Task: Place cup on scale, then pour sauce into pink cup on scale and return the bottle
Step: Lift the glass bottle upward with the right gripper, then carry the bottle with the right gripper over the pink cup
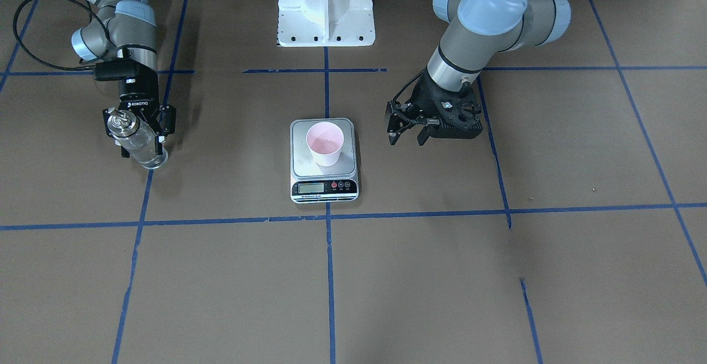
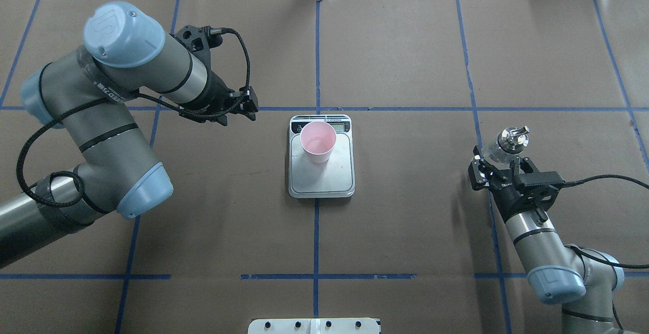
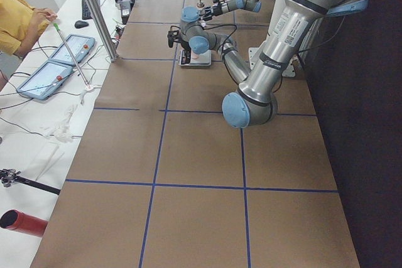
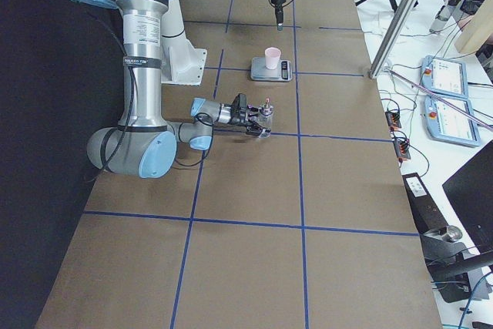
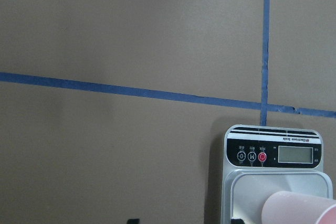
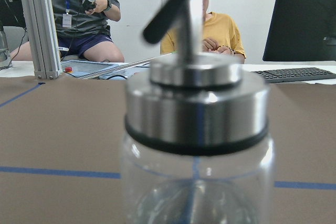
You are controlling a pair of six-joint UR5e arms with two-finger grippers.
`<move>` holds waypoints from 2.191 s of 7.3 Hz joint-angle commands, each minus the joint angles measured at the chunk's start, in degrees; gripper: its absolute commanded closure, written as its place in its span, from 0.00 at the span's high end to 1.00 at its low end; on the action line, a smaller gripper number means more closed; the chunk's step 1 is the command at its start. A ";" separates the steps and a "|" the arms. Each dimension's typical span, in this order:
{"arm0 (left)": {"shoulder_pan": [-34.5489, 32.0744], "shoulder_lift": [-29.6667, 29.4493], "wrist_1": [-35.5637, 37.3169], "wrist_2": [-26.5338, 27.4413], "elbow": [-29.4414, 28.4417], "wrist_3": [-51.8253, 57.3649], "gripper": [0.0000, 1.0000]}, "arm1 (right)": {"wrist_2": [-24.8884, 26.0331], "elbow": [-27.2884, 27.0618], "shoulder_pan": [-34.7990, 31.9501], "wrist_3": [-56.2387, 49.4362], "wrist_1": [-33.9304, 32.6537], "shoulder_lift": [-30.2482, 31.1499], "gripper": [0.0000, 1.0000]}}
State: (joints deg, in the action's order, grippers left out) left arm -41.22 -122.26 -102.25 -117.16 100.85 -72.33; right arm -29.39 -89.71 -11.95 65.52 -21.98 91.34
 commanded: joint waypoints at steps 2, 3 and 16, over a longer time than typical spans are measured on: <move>0.00 0.00 0.12 -0.08 0.05 0.00 0.66 | 0.29 -1.25 -0.70 -3.98 0.00 -1.68 0.00; -0.09 0.00 0.12 -0.17 0.05 0.00 0.66 | 0.03 -2.13 -0.71 -6.09 -0.26 -2.04 0.00; -5.01 11.78 0.30 -0.52 8.66 12.56 0.66 | 9.67 -7.15 -0.81 -35.97 -74.05 -30.43 0.00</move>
State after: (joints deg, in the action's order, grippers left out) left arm -45.68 -110.88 -102.00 -117.67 109.35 -60.59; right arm -22.93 -97.14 -14.30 32.34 -92.33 61.28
